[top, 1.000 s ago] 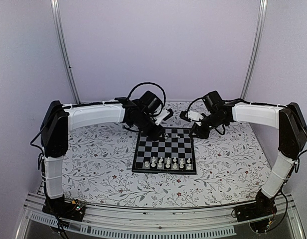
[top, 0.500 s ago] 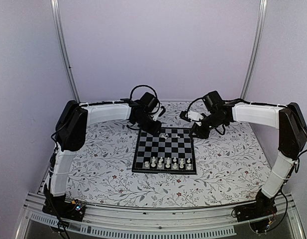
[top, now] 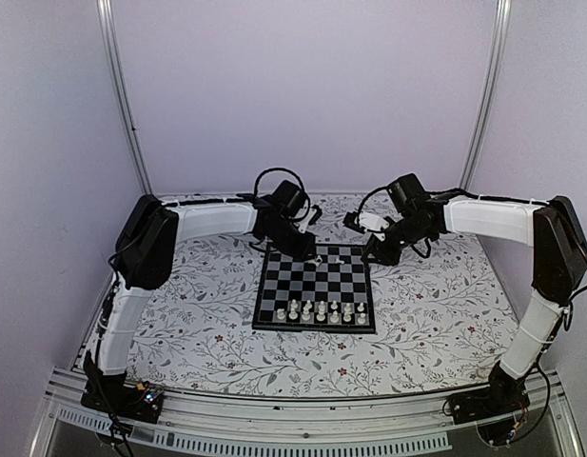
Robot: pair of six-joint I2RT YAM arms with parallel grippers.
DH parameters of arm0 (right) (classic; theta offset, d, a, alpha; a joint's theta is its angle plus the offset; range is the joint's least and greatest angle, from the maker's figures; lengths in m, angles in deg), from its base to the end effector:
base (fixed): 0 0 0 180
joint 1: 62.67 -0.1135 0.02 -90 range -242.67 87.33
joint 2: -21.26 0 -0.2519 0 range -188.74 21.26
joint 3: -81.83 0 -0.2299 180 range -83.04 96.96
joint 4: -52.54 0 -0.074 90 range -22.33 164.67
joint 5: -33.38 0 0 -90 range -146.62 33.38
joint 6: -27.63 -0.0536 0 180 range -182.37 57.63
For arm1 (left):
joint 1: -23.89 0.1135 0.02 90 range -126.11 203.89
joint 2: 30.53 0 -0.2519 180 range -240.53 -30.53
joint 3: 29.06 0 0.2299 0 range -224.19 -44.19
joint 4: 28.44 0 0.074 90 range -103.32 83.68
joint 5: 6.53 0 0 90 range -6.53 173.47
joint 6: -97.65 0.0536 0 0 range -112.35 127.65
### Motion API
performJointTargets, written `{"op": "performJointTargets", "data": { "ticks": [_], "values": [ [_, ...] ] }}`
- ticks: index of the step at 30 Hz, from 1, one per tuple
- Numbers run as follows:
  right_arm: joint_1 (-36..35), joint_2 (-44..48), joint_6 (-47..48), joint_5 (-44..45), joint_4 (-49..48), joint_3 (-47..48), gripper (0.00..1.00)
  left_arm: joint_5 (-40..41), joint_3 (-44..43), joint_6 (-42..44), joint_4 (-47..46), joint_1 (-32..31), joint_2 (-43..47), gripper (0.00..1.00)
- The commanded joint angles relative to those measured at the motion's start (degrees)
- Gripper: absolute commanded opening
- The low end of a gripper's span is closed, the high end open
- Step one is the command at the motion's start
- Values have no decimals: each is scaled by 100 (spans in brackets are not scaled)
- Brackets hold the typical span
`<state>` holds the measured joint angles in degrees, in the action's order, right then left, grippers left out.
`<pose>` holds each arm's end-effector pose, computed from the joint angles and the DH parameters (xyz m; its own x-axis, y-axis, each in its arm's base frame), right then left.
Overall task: Set up the chess pieces on the board
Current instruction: Adjust the chess piece on the chessboard.
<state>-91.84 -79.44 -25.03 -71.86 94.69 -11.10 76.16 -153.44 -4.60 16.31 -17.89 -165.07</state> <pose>0.3083 0.1882 0.2029 -0.2105 -0.7877 -0.5790 -0.9144 0.3681 -0.1683 0.3654 -0.3356 0.1484 -0.7481 0.3862 -0.5397 0.5696 0.7909 -0.2237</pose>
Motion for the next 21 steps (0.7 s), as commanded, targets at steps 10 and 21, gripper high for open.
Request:
{"op": "performJointTargets", "data": {
  "ticks": [10,21],
  "values": [
    [25,-149,36,-41,98,-40,33,-400,71,-205,-238,95,-135,14],
    [25,-246,10,-176,153,10,33,-969,774,-551,-786,296,243,7]
  ]
}}
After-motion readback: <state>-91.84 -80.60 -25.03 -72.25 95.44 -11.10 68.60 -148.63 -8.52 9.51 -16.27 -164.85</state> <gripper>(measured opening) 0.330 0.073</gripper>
